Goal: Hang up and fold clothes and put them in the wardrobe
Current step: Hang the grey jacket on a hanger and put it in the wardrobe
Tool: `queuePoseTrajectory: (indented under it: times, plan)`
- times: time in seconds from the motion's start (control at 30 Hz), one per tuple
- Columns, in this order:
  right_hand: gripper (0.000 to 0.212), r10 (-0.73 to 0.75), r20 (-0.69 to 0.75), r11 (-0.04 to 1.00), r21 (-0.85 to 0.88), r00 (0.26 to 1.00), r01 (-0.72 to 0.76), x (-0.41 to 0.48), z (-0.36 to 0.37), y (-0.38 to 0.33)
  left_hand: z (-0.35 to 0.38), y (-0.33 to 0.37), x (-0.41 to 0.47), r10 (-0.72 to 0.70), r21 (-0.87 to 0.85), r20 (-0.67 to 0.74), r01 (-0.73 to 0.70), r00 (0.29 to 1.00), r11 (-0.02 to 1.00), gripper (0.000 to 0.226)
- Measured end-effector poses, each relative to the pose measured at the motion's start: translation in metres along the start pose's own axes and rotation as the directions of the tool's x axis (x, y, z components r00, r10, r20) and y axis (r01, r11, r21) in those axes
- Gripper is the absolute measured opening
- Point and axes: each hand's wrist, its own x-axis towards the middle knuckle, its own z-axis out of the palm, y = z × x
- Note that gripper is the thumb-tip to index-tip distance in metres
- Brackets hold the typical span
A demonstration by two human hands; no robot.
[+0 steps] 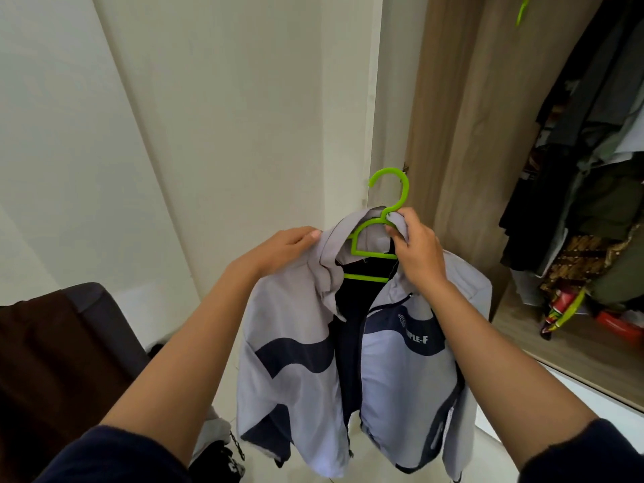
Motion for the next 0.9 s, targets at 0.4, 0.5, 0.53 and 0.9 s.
queuePoseTrajectory:
  times: [0.4,0.5,0.53,0.9]
  plan:
    - [0.021,-0.071,-0.108,0.986,0.141,0.992,0.086,0.034,-0.026,-0.02,0.019,0.073,0.036,0.227,0.445,-0.273,-0.087,0.935,0.891,0.027]
    - [0.022,-0.095,-0.14,0.985,0.133,0.986,0.114,0.042,-0.03,-0.025,0.022,0.086,0.039,0.295,0.44,-0.38,-0.109,0.877,0.891,0.023]
    - [0.02,-0.092,-0.145,0.986,0.125,0.985,0.111,0.044,-0.032,-0.025,0.021,0.087,0.039,0.3,0.436,-0.396,-0.11,0.868,0.893,0.023]
    - [0.037,-0.145,-0.164,0.977,0.129,0.976,0.167,0.037,-0.038,-0.022,0.024,0.085,0.032,0.265,0.418,-0.605,0.016,0.75,0.908,0.024]
